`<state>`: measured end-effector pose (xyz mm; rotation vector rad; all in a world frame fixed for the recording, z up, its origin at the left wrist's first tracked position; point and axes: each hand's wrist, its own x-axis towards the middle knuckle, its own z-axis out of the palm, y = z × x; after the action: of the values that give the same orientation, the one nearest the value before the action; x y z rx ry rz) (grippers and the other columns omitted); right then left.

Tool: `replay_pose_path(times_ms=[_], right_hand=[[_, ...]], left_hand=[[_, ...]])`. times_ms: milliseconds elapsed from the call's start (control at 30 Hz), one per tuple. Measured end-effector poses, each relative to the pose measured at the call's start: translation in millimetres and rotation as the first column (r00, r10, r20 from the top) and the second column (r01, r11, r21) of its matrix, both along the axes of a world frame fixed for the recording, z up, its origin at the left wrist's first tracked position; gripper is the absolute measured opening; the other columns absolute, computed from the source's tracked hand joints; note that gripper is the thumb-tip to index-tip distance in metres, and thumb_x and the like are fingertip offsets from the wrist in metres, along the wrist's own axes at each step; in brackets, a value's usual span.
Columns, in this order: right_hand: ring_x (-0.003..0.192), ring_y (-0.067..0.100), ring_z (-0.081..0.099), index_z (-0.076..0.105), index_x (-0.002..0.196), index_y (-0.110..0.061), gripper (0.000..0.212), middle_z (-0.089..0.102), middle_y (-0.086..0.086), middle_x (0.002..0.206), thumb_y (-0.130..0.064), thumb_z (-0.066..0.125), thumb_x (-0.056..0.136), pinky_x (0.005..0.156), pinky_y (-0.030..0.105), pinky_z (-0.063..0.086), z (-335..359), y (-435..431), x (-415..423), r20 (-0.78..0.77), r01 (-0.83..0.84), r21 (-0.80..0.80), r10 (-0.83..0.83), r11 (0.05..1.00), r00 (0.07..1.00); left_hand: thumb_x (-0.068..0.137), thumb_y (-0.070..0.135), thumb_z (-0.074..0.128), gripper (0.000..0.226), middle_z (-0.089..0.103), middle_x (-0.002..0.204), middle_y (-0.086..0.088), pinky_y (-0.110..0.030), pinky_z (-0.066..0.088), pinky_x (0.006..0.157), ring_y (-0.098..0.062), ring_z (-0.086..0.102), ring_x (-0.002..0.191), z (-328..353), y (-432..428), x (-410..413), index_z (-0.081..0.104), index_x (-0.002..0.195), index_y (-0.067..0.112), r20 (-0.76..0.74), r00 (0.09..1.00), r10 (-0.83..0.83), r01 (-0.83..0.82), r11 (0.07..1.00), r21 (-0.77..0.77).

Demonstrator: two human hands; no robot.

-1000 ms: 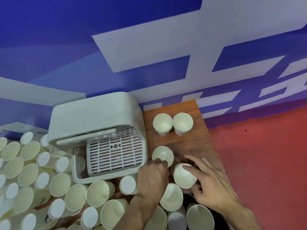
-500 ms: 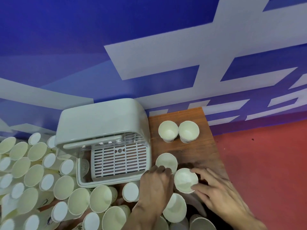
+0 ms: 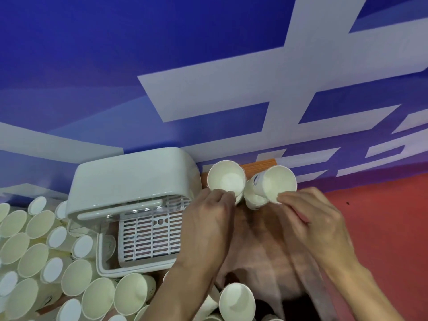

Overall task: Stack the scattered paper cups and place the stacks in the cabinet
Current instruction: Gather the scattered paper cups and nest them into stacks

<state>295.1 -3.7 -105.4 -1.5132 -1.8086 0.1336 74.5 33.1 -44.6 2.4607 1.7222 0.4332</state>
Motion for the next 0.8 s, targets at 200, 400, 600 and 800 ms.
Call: replay_pose_path(times_ms=[200,400,600,800], right_hand=[[0.087,0.014,0.060,0.074,0.096,-0.023,0.011,0.069,-0.015,0.093,-0.017,0.077,0.087,0.066,0.025,0.048,-22,26,0,0.227,-0.039,-0.222,0.091,0.974,0.970],[0.090,0.011,0.061,0.072,0.098,-0.029,0.013,0.068,-0.019,0.097,-0.037,0.073,0.089,0.063,0.027,0.050,-42,35,-1,0.252,-0.071,-0.337,0.163,0.939,0.954],[0.085,0.014,0.058,0.074,0.098,-0.033,0.021,0.068,-0.020,0.096,-0.042,0.056,0.096,0.058,0.033,0.051,-63,38,-1,0.179,-0.081,-0.364,0.155,0.928,0.972],[0.089,0.014,0.059,0.073,0.108,-0.036,0.029,0.067,-0.018,0.098,-0.047,0.048,0.097,0.060,0.038,0.054,-71,36,-5,0.120,-0.085,-0.424,0.148,0.902,0.982]], left_hand=[[0.053,0.002,0.081,0.032,0.052,0.056,-0.001,-0.028,0.018,0.046,-0.023,0.050,0.052,-28,17,9,0.053,0.058,0.017,-0.181,0.981,-0.066,0.060,0.998,-0.036],[0.042,0.007,0.089,0.038,0.052,0.052,0.000,-0.024,0.017,0.043,-0.021,0.052,0.044,-58,22,12,0.054,0.052,0.019,-0.272,0.958,-0.090,0.055,0.990,-0.133],[0.042,0.021,0.095,0.036,0.055,0.049,0.003,-0.022,0.017,0.043,-0.015,0.055,0.046,-83,36,15,0.061,0.053,0.020,-0.348,0.929,-0.122,0.080,0.988,-0.135],[0.046,0.008,0.089,0.032,0.057,0.054,0.002,-0.024,0.035,0.040,-0.019,0.058,0.057,-98,34,10,0.064,0.064,0.019,-0.301,0.944,-0.139,0.116,0.989,-0.092]])
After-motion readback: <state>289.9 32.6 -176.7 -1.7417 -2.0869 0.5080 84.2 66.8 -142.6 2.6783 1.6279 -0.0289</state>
